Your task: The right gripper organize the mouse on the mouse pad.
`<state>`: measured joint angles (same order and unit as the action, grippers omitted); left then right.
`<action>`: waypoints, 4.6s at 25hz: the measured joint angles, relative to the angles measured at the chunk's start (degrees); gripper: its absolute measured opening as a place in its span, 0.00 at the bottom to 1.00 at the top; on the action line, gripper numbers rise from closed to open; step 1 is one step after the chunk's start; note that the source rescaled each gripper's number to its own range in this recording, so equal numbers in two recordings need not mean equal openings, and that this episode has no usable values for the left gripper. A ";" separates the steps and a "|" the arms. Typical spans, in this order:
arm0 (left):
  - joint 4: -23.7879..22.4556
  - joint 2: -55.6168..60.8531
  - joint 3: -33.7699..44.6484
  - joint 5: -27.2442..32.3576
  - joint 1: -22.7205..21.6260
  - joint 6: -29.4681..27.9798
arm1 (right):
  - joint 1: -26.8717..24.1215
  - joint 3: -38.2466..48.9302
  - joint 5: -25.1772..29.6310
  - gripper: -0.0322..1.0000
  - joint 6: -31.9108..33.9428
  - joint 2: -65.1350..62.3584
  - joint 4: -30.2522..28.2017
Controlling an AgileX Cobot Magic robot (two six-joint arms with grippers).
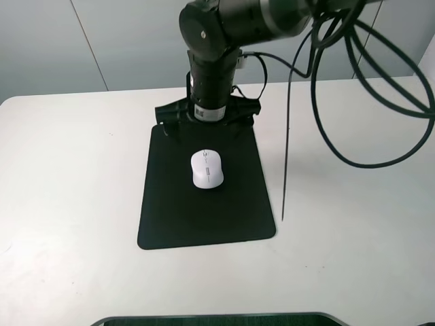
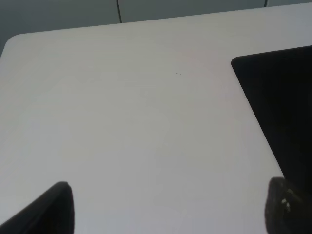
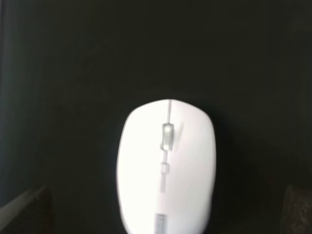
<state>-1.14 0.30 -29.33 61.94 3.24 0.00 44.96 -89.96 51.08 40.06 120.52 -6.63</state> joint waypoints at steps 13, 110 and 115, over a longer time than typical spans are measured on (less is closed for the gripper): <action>0.00 0.00 0.00 0.00 0.00 0.00 | -16.94 18.18 -0.24 0.99 -10.91 -14.42 3.16; 0.00 0.00 0.00 0.00 0.00 0.00 | -41.55 60.66 11.95 1.00 -37.85 -120.54 7.01; 0.00 0.00 0.00 0.00 0.00 0.00 | -41.55 60.66 11.95 1.00 -37.85 -120.54 7.01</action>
<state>-1.14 0.30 -29.33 61.94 3.24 0.00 3.41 -29.31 63.02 2.20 -0.02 0.37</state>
